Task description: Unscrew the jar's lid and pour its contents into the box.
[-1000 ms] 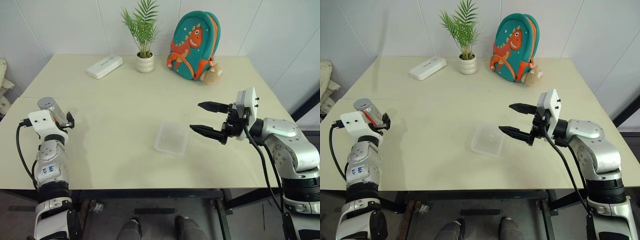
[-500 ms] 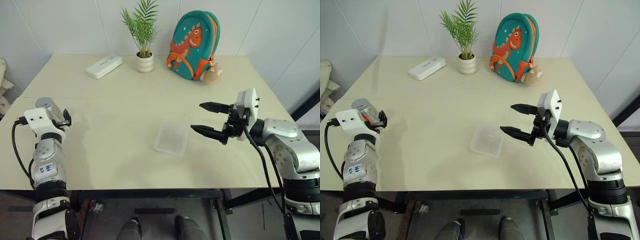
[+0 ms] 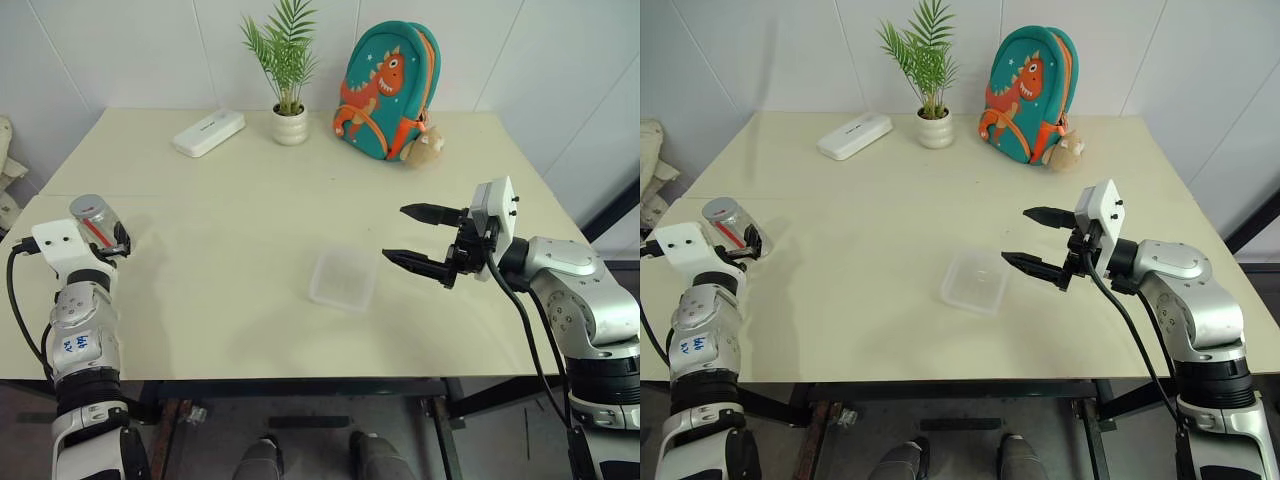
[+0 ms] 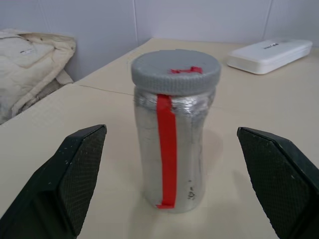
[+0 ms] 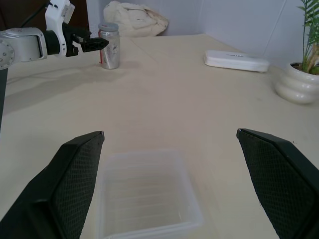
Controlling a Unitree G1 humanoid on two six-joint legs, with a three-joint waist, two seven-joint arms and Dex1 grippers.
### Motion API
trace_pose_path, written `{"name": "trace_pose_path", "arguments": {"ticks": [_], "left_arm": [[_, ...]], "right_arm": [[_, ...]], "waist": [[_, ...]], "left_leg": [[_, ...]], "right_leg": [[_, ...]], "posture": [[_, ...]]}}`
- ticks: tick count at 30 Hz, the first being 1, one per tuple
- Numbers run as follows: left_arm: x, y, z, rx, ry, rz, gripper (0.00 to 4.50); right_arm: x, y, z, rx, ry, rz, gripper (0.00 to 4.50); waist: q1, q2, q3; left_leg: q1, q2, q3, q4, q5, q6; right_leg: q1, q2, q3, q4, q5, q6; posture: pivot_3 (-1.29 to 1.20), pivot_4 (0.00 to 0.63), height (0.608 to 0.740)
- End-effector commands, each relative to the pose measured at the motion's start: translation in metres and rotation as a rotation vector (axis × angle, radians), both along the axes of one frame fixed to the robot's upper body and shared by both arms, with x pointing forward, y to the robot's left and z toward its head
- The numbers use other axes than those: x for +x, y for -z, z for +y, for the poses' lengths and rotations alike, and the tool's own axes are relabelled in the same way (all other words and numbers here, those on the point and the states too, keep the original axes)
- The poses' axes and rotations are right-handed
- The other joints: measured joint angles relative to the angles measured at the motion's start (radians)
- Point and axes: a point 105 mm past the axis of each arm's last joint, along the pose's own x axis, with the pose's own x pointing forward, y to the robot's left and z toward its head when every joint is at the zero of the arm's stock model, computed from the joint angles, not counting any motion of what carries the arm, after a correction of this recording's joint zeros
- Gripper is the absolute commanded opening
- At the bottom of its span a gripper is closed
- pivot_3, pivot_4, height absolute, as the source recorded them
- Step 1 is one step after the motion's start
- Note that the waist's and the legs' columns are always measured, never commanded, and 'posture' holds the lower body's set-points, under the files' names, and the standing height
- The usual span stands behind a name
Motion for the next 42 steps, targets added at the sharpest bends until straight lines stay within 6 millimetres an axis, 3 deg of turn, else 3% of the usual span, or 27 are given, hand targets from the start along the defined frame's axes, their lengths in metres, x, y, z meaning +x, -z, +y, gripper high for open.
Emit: {"name": "trace_pose_path", "arguments": {"ticks": [1,13,23,26,33,39,42], "left_arm": [[0.001,-0.018,0.006,0.026,-0.005,-0.041,4.47],[0.017,-0.022,0.016,0.036,0.024,-0.013,4.47],[0.032,-0.017,0.007,0.046,0.123,0.029,4.47],[0.034,-0.018,0.003,0.065,0.154,0.030,3.92],[0.035,-0.017,-0.001,0.076,0.188,0.029,1.88],[0.030,-0.023,-0.012,0.110,0.263,-0.006,1.88],[0.025,-0.037,-0.052,0.146,0.495,-0.045,1.88]], "right_arm": [[-0.002,-0.013,-0.003,0.000,0.011,-0.063,4.50],[-0.001,-0.012,-0.007,-0.007,0.041,-0.069,4.50],[0.002,-0.012,-0.007,-0.017,0.057,-0.070,4.50],[0.003,-0.011,-0.008,-0.018,0.063,-0.071,4.50],[0.004,-0.010,-0.009,-0.024,0.070,-0.077,4.50],[0.004,-0.014,-0.007,-0.023,0.065,-0.094,4.50],[0.004,-0.019,-0.003,-0.023,0.058,-0.128,4.50]], "waist": [[0.000,0.000,0.000],[0.000,0.000,0.000],[0.000,0.000,0.000],[0.000,0.000,0.000],[0.000,0.000,0.000],[-0.001,0.000,0.000],[-0.001,0.000,0.000]], "left_leg": [[0.000,0.000,0.000,0.000,0.000,0.000],[0.000,0.000,0.000,-0.002,0.000,0.000],[0.000,0.000,0.001,-0.003,0.000,0.000],[0.000,0.000,0.001,-0.003,0.000,0.000],[0.000,0.000,0.001,-0.004,0.000,0.000],[0.000,0.001,0.001,-0.004,0.000,0.000],[0.000,0.001,0.002,-0.005,0.000,0.000]], "right_leg": [[0.000,0.000,0.000,0.000,0.000,0.000],[-0.001,0.000,0.000,-0.001,0.000,0.001],[-0.001,0.000,0.000,-0.001,0.001,0.002],[-0.001,0.000,0.000,-0.001,0.001,0.002],[-0.002,0.000,0.000,-0.001,0.002,0.003],[-0.002,0.000,0.000,-0.001,0.002,0.003],[-0.002,0.000,0.000,0.000,0.002,0.003]], "posture": [[0.00,0.150,0.740],[0.00,0.150,0.740],[0.00,0.150,0.740],[0.00,0.150,0.740],[0.00,0.150,0.740],[0.00,0.150,0.740],[0.00,0.150,0.740]]}}
